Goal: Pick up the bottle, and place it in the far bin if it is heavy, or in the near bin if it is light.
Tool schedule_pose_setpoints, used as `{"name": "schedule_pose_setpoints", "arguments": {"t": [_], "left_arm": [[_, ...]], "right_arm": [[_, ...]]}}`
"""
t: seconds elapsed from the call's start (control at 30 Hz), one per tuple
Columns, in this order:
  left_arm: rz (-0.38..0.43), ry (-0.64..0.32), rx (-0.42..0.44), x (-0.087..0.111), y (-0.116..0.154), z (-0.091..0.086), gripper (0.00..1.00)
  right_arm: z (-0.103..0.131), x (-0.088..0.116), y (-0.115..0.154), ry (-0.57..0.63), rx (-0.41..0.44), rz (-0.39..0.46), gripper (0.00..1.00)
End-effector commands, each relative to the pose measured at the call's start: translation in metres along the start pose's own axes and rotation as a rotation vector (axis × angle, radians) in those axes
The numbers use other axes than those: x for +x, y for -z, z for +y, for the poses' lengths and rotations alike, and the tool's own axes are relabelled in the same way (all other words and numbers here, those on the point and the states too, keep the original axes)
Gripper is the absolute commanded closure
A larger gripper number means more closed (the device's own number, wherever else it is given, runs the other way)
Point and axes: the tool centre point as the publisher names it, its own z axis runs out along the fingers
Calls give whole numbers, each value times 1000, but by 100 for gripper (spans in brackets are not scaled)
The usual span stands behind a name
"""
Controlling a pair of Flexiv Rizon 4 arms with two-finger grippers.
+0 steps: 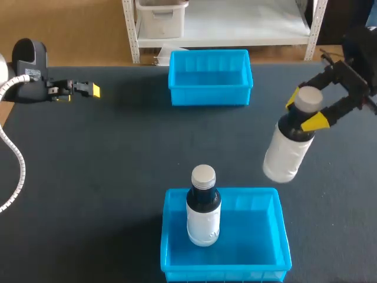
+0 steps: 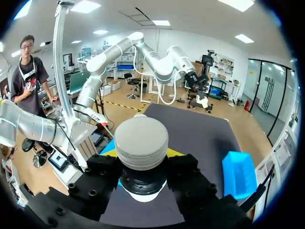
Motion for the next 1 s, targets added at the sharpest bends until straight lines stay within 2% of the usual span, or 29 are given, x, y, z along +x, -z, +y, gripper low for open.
{"name": "schedule_pose_setpoints", "arguments": {"t": [0.03, 0.27, 0.4, 1.0], "left_arm": [[0, 0, 0, 0, 0, 0, 0], [0, 0, 0, 0, 0, 0, 0], [0, 0, 0, 0, 0, 0, 0], [0, 0, 0, 0, 0, 0, 0]], "right_arm": [[3, -4, -17, 8, -53, -14, 100], [26, -12, -46, 52, -166, -26, 100], [35, -11, -60, 92, -199, -5, 100], [56, 16, -107, 110, -310, -4, 100]]}}
